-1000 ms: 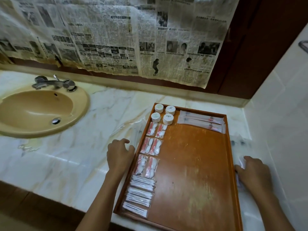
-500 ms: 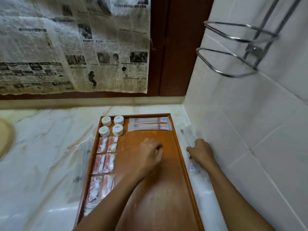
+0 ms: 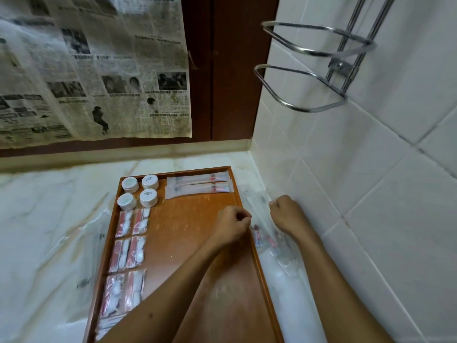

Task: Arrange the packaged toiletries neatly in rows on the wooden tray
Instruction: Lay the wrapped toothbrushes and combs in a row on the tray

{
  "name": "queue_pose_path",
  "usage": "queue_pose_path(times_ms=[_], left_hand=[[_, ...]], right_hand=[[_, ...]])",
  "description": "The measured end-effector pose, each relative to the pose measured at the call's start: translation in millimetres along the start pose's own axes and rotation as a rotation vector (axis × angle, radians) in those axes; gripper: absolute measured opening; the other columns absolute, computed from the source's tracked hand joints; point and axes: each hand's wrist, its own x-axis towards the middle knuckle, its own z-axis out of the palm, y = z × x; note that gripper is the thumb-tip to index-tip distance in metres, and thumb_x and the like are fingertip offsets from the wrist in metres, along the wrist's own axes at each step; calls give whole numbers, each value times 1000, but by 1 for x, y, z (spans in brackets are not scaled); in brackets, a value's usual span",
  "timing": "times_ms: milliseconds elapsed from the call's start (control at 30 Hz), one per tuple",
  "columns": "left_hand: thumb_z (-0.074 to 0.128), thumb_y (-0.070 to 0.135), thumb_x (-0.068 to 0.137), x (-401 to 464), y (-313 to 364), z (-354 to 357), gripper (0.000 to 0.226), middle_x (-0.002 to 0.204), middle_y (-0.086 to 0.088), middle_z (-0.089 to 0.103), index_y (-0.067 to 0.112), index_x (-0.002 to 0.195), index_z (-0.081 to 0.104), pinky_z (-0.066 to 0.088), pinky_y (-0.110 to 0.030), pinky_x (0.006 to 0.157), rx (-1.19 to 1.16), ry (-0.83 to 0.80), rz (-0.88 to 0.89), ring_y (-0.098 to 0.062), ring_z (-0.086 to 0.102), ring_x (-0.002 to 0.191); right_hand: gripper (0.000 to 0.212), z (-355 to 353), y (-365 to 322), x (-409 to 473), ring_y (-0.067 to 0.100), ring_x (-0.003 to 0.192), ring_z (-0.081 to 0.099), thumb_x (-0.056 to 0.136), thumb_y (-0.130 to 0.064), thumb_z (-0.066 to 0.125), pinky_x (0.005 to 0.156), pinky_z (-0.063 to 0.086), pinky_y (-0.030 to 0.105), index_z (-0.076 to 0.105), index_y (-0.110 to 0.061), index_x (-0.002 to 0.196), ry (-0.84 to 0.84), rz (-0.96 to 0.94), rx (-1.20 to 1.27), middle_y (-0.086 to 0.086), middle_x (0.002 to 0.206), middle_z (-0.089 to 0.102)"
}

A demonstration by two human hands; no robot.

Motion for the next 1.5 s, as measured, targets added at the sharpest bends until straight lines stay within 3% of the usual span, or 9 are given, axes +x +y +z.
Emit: queue_pose_path(times_ms=[200,333,400,533,867,1200,1333,1433,1500], left_hand=[[61,13,92,3,-4,5,18,105,-1,71,12,106,73,47,-9,69,-22,31,-25,-3,60,86],[58,10,90,12,2,11,27,114,-3,67,18,114,69,47,-17,78,243,12,58,-11,58,99],[64,16,88,20,7,16,39,121,-5,59,28,125,62,43,-27,84,466,-37,176,-19,49,111],[68,27,87,41,13,22,56,140,-9,39,40,137,47,38,-39,99,835,-161,351,-29,32,128],[70,23,87,59,24,6,18,136,-10,48,23,105,69,41,-38,88,845,-69,577,-27,35,123],[75,18,80,16,4,-40,16,146,1,39,32,88,70,26,-41,106,236,134,234,-24,21,135],[75,24,81,-14,-16,-46,40,149,-1,34,36,117,60,27,-44,110,80,343,29,-25,25,139],[77,27,81,-34,-20,-53,69,137,0,50,38,137,39,51,-43,94,-447,449,-237,-21,50,123],[78,19,79,-46,-23,-57,73,123,-11,64,28,139,38,58,-40,81,-972,386,-379,-30,66,107]], right_hand=[[28,3,3,-16,21,61,65,101,-24,38,57,51,33,60,-12,89,13,60,326,6,72,67],[26,24,20,-32,28,78,59,100,-29,40,73,51,39,54,-15,83,55,38,162,4,78,60],[21,38,27,-46,27,86,61,97,-38,47,76,52,39,54,-18,99,-1,52,117,3,89,63],[52,52,42,-70,25,105,60,89,-38,62,83,52,34,44,-21,135,-38,42,73,7,118,60],[44,34,35,-82,21,111,53,91,-32,53,86,45,33,45,-24,133,185,-24,-114,1,126,49],[13,31,23,-82,30,82,59,83,-14,69,70,51,38,72,-12,96,334,-81,222,12,81,66],[6,40,21,-83,15,73,65,88,-13,66,62,51,30,70,-16,90,188,-30,525,-1,77,69],[10,43,15,-84,8,75,66,90,-11,65,61,50,18,73,-14,94,86,-19,690,-4,81,71],[16,44,7,-87,7,70,65,90,-6,63,63,53,26,74,-18,88,-20,4,815,-7,72,70]])
